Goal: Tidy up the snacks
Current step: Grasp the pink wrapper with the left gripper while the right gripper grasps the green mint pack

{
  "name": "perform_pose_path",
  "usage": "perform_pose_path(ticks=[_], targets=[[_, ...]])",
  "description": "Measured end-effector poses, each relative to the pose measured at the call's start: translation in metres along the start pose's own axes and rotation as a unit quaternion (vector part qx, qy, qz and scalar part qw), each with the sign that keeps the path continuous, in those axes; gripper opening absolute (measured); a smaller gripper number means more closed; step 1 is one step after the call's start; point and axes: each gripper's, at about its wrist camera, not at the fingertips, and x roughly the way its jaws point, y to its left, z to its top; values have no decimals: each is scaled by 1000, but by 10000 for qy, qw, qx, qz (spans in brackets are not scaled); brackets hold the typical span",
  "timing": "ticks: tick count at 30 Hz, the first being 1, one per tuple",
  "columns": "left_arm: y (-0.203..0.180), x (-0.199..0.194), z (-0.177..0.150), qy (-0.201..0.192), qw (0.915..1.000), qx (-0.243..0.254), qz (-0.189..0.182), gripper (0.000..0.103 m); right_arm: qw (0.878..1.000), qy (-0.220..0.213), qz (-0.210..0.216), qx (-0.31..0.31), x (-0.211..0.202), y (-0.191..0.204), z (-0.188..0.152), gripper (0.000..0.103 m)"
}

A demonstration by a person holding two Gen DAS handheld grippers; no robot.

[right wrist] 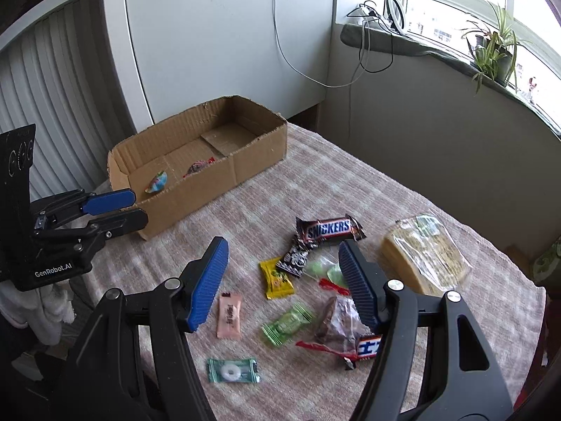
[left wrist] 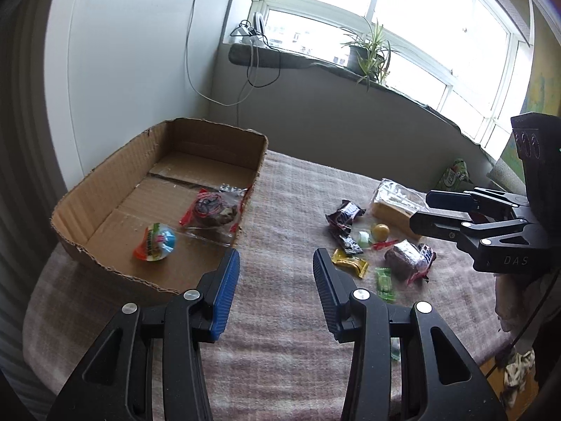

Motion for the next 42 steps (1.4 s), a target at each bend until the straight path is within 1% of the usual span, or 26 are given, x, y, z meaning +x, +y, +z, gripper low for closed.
perform_pose_path(ticks=[4, 7, 8, 10, 11, 12, 13, 18, 20, 26, 29, 32, 37, 39, 42], targets=[[-17, 8, -10, 192, 9997, 69, -162, 42, 9992, 152, -87, 362, -9, -21, -23, 68], [-29, 14, -18, 379, 9987, 160, -288, 42, 9979, 201, 65, 619, -16, -27, -42, 68], [-34, 16, -21, 454, 9982, 177, -340, 42, 9976, 231, 120, 640, -18, -25, -48, 67], [-41, 20, -25, 611, 9969, 208, -442, 41, 9973, 303, 212, 634, -21, -16, -62, 60], [-43, 23, -26, 678, 9962, 233, -494, 39, 9972, 334, 285, 610, -21, -9, -69, 56], [-47, 26, -28, 755, 9953, 257, -554, 35, 9969, 358, 370, 587, -20, -2, -75, 52], [-50, 29, -29, 835, 9942, 269, -619, 32, 9968, 381, 430, 556, -19, 4, -80, 51], [-64, 42, -34, 1119, 9902, 383, -741, 32, 9980, 399, 431, 220, -7, 34, -101, 51], [-68, 47, -35, 1197, 9892, 464, -707, 32, 9978, 359, 508, 222, -3, 37, -107, 51], [-78, 60, -35, 1319, 9874, 723, -497, 32, 9982, 220, 554, 115, 6, 39, -115, 51], [-83, 63, -37, 1357, 9859, 887, -416, 32, 9987, 149, 489, -67, 8, 44, -116, 51], [-87, 71, -40, 1444, 9844, 944, -354, 32, 9987, 145, 468, -168, 10, 48, -117, 51], [-92, 75, -40, 1367, 9839, 1131, -227, 32, 9987, 127, 438, -213, 17, 51, -117, 51], [-94, 76, -41, 1338, 9822, 1310, -159, 32, 9988, 106, 427, -231, 18, 52, -117, 51], [-96, 76, -42, 1261, 9804, 1510, -53, 24, 9988, 102, 373, -310, 23, 55, -116, 51]])
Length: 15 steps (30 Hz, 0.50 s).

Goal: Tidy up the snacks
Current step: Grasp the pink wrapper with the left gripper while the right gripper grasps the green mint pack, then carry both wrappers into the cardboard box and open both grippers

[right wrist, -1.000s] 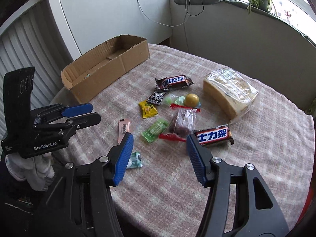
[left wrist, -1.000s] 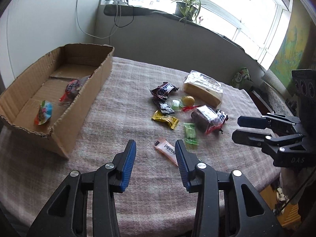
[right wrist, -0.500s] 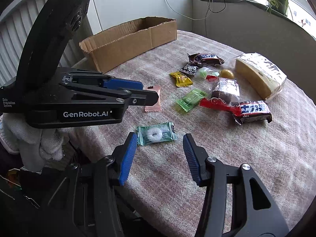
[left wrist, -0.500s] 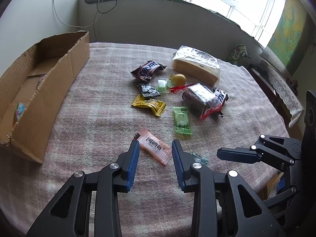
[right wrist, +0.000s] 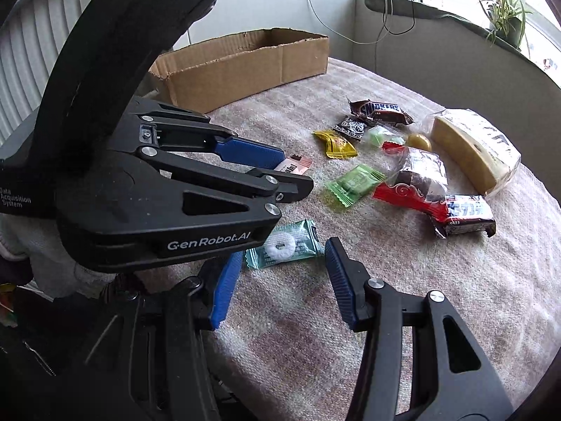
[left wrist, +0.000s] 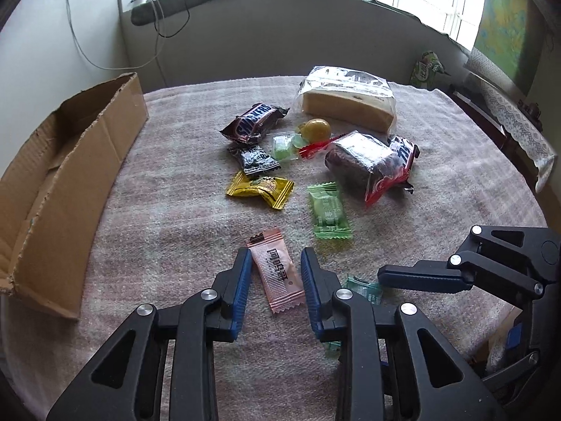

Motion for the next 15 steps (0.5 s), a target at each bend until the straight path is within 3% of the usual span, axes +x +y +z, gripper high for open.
perform_pose_path(ticks=[1, 8, 15], targets=[[2, 0, 0, -14, 10000, -18, 2, 18, 10000, -1, -19, -32, 1, 1, 1, 51], [14, -2, -2, -92, 9999, -17, -40, 18, 9997, 52, -115, -218, 11, 7, 10, 51], [31, -5, -4, -144, 9992, -339, -165, 17, 9995, 157, -47, -287, 16, 7, 17, 53]])
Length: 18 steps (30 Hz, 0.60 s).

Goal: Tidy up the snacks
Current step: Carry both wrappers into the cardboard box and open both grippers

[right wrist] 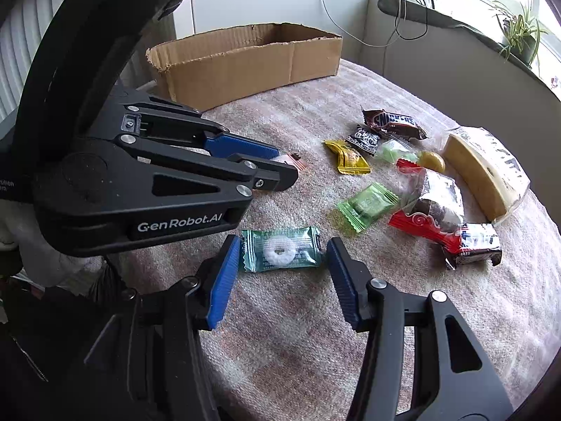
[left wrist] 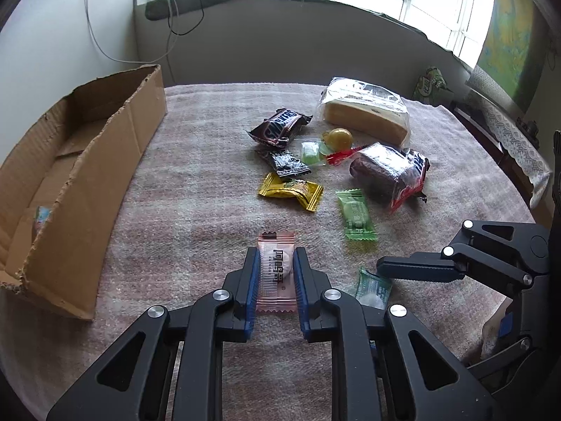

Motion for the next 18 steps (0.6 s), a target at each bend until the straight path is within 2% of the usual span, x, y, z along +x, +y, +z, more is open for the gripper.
perform_pose_path(ticks=[1, 5, 18], targets=[[3, -1, 0, -14, 10000, -38, 16, 17, 10000, 5, 20, -11, 0, 0, 1, 53], [10, -5, -3, -46, 9999, -147, 41, 17, 10000, 21, 28, -17, 2, 0, 4, 38], [23, -19, -9, -193, 9992, -349, 61, 17, 9999, -50, -29, 124, -6, -4, 6, 35]])
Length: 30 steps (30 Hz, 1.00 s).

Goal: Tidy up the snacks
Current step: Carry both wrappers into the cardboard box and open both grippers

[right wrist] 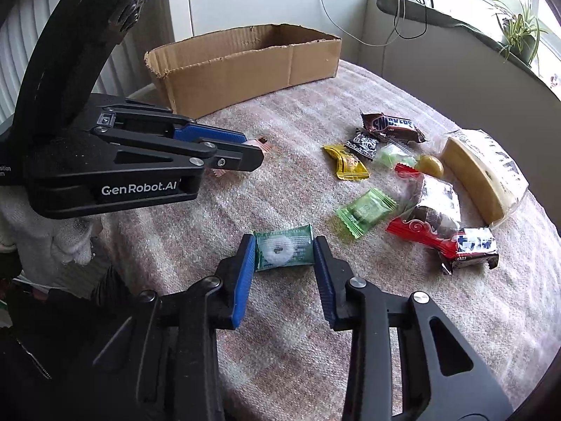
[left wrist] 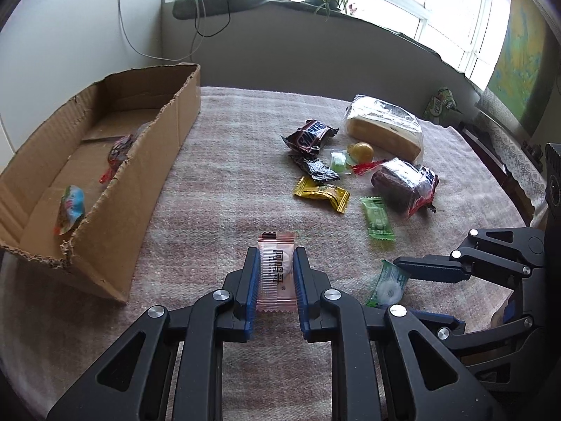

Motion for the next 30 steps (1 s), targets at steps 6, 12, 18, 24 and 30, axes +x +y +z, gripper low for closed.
perform_pose_path(ticks=[6, 12, 18, 24, 30], targets=[[3, -14, 5, -172, 9998, -46, -3, 17, 9998, -199, -35, 76, -15, -5, 11, 35], [12, -33, 14, -394, 9992, -98, 38, 17, 9991, -403, 67, 120, -26, -7, 32, 35], [30, -53, 25, -645, 9976, -206, 170, 17, 9980, -617, 126, 6, -31, -3, 63, 35], [60, -66, 34, -802, 9952, -391, 398, 17, 9964, -810, 242, -104, -30, 5, 104, 35], [89, -74, 39, -887, 9922, -598, 635, 17, 9949, -897, 443, -145, -18, 12, 143, 35]])
